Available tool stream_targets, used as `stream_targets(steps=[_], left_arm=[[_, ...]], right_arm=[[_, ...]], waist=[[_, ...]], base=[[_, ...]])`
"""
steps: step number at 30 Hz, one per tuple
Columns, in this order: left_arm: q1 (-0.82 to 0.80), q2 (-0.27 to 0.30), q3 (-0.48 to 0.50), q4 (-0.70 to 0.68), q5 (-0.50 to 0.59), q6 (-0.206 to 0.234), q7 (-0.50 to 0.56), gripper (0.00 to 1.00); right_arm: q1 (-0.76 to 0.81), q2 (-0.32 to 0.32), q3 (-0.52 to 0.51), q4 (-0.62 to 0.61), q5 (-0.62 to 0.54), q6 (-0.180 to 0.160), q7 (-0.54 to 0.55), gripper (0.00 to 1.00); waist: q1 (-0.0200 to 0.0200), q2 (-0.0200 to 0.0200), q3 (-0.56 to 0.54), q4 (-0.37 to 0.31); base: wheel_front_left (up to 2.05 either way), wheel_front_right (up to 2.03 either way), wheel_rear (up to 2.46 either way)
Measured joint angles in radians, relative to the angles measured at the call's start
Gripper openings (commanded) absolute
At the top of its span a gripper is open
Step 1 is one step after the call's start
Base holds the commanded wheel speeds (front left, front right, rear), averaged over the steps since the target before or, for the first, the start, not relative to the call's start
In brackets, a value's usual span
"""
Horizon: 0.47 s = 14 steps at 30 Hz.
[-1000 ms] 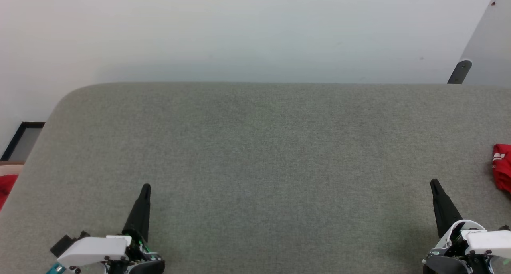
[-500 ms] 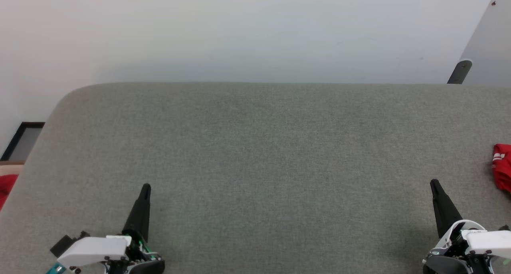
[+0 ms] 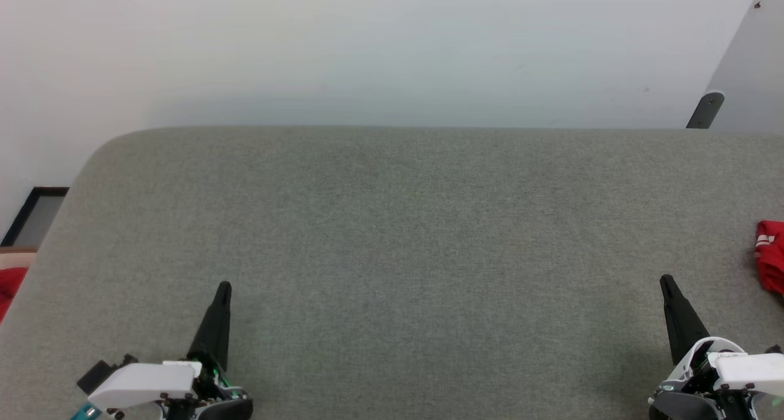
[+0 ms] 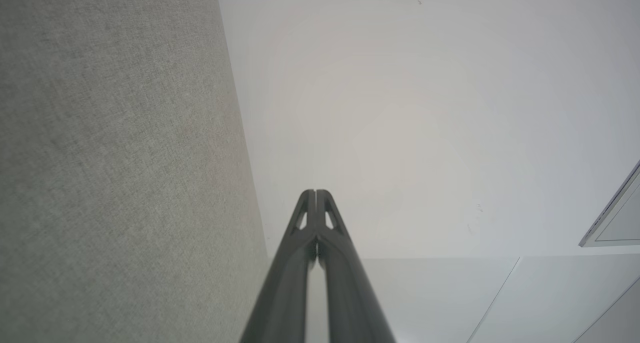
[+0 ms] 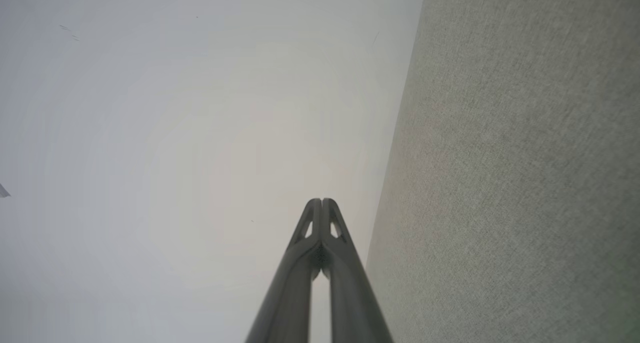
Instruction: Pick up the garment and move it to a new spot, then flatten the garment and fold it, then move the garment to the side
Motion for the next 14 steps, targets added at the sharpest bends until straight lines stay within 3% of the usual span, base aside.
stream_targets(steps=[14], left_arm=[[0.0,0.0,0.0,0.0,0.0,0.0,0.0,0.0]], right_arm=[[0.0,0.0,0.0,0.0,0.0,0.0,0.0,0.0]], waist=[[0.0,0.0,0.0,0.0]], base=[[0.0,0.0,0.0]])
